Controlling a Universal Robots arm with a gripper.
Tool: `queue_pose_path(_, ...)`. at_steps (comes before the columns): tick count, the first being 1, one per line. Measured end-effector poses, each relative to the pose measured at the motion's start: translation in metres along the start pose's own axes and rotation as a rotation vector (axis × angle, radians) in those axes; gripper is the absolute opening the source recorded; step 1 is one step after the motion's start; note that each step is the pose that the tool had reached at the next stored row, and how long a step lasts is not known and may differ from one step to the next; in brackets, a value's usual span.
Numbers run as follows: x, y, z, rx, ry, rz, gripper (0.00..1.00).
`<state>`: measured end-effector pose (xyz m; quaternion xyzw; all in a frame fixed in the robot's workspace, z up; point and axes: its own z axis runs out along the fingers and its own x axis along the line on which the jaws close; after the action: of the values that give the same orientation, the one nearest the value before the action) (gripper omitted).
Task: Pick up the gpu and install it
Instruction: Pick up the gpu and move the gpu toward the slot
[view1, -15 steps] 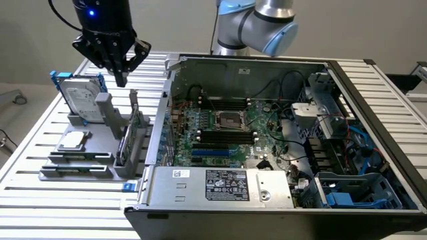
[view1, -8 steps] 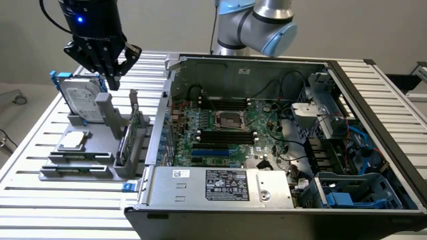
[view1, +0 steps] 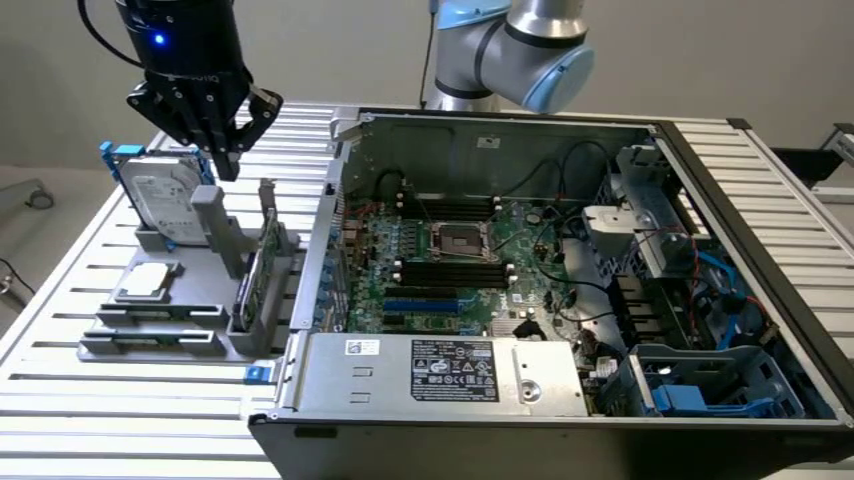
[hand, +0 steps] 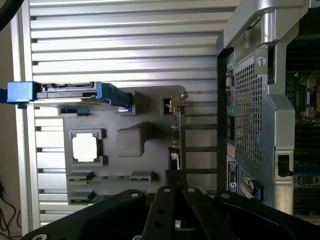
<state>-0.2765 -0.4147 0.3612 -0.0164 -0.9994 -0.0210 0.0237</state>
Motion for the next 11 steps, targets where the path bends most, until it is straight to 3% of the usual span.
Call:
queue_pose_path(7, 0.0, 0.0, 0.0, 0.0, 0.0, 0.0, 0.11)
queue_pose_path(10, 0.0, 0.0, 0.0, 0.0, 0.0, 0.0, 0.17)
queue_pose_path(11, 0.0, 0.0, 0.0, 0.0, 0.0, 0.0, 0.24)
